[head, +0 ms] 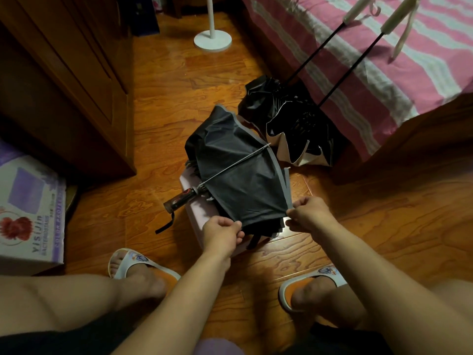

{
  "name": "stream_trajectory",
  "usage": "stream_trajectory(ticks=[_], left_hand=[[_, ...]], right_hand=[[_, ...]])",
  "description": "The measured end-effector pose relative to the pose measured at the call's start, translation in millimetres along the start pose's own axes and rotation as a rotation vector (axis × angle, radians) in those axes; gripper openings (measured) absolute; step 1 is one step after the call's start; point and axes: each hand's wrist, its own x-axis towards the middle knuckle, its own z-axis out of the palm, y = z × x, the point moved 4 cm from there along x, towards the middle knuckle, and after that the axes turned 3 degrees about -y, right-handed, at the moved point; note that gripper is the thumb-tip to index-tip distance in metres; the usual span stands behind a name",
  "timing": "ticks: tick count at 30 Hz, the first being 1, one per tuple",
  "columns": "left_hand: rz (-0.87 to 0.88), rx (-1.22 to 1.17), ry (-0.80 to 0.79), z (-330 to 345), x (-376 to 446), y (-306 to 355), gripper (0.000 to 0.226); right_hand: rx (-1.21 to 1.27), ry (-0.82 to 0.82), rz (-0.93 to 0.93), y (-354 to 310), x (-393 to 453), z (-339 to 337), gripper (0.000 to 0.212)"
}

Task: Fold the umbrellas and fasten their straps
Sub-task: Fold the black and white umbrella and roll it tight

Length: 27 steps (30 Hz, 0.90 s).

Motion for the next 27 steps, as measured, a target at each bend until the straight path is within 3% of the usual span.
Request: stream_trajectory(ticks=[3, 4, 6, 9, 12, 14, 17, 19, 22, 23, 27], left_hand=[[0.040, 0.038, 0.015, 1.2, 3.3, -4.7, 0.006], [0.032, 0.024, 0.014, 1.9, 5.1, -6.1, 0.006], [0.010, 0.018, 0.016, 2.2, 8.7, -7.4, 0.007], [-0.006, 0.053, -0.034, -1.6, 13.1, -7.6, 0.008], [0.022, 0.257, -0.143, -16.5, 16.2, 9.6, 0.010], [0.159, 0.345, -0.088, -36.2, 27.8, 44.0, 0.012], [0.287, 0.151, 0.056, -65.3, 59.1, 115.9, 0.013], [0.279, 0.077, 0.041, -69.5, 89.1, 157.1, 0.036], [0.253, 0.225, -0.030, -58.6, 122.7, 186.2, 0.083], [0.255, 0.257, -0.037, -54.3, 129.5, 188.0, 0.088], [0.344, 0.170, 0.009, -50.4, 121.9, 191.9, 0.052]], right_hand=[[-0.752, 0.321, -0.541, -20.9, -0.3, 7.6, 0.038], [-0.833, 0.338, -0.733, -31.8, -6.2, 17.7, 0.038], [-0.920, 0.229, -0.944, -45.7, -8.3, 39.1, 0.033], [-1.053, 0.036, -0.897, -42.0, 11.4, 58.5, 0.040], [-1.099, -0.051, -0.811, -33.1, 27.5, 63.1, 0.049], [-1.084, -0.062, -0.807, -33.8, 31.7, 65.3, 0.050], [-1.031, -0.026, -0.838, -39.4, 31.2, 66.9, 0.046], [-1.002, 0.000, -0.856, -43.4, 30.5, 66.2, 0.042], [-0.951, 0.016, -0.871, -52.7, 28.2, 64.2, 0.040], [-0.931, 0.022, -0.882, -56.0, 27.6, 63.6, 0.039], [-0.870, 0.016, -0.883, -67.4, 25.1, 61.7, 0.039]])
